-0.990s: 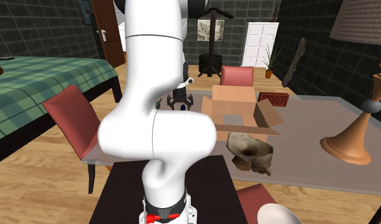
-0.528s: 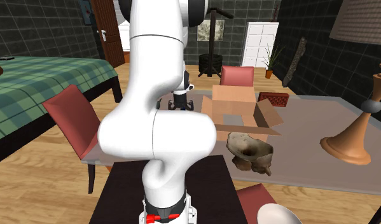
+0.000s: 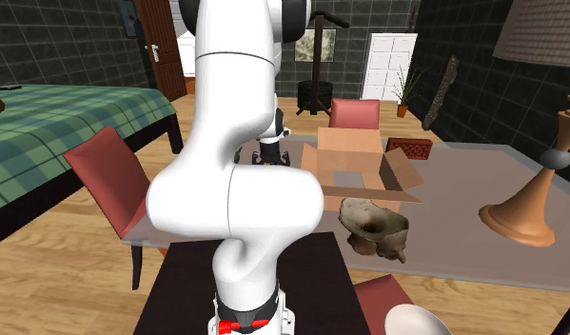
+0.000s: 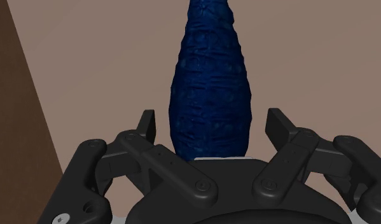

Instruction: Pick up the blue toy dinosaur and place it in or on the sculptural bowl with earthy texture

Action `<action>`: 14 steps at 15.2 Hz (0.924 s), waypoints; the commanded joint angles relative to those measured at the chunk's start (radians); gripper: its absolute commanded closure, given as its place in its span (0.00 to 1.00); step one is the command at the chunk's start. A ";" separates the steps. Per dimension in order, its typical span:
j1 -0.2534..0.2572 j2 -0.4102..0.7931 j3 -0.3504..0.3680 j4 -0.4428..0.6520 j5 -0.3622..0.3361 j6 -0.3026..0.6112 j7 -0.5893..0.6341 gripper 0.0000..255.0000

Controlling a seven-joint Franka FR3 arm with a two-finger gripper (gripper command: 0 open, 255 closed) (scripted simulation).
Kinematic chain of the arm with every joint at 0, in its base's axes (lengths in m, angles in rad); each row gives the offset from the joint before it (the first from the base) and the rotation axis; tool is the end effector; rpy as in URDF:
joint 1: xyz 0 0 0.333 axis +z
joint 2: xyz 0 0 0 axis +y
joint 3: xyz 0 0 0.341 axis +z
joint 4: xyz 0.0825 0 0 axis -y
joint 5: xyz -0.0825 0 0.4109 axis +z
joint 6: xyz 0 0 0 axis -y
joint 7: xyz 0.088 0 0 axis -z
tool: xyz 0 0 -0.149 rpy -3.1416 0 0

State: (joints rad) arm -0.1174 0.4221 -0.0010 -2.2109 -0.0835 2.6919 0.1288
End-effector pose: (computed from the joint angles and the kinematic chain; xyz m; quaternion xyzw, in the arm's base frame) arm 0.5797 -0.0678 0.1480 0.9956 -0.0863 0.0295 0.0193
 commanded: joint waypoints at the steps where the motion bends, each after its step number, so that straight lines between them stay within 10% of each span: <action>1: 0.000 0.000 0.000 0.000 0.000 0.000 0.000 1.00; 14: -0.002 -0.048 0.003 -0.005 0.004 -0.043 -0.005 1.00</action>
State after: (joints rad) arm -0.1184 0.3852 0.0014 -2.2154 -0.0803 2.6591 0.1257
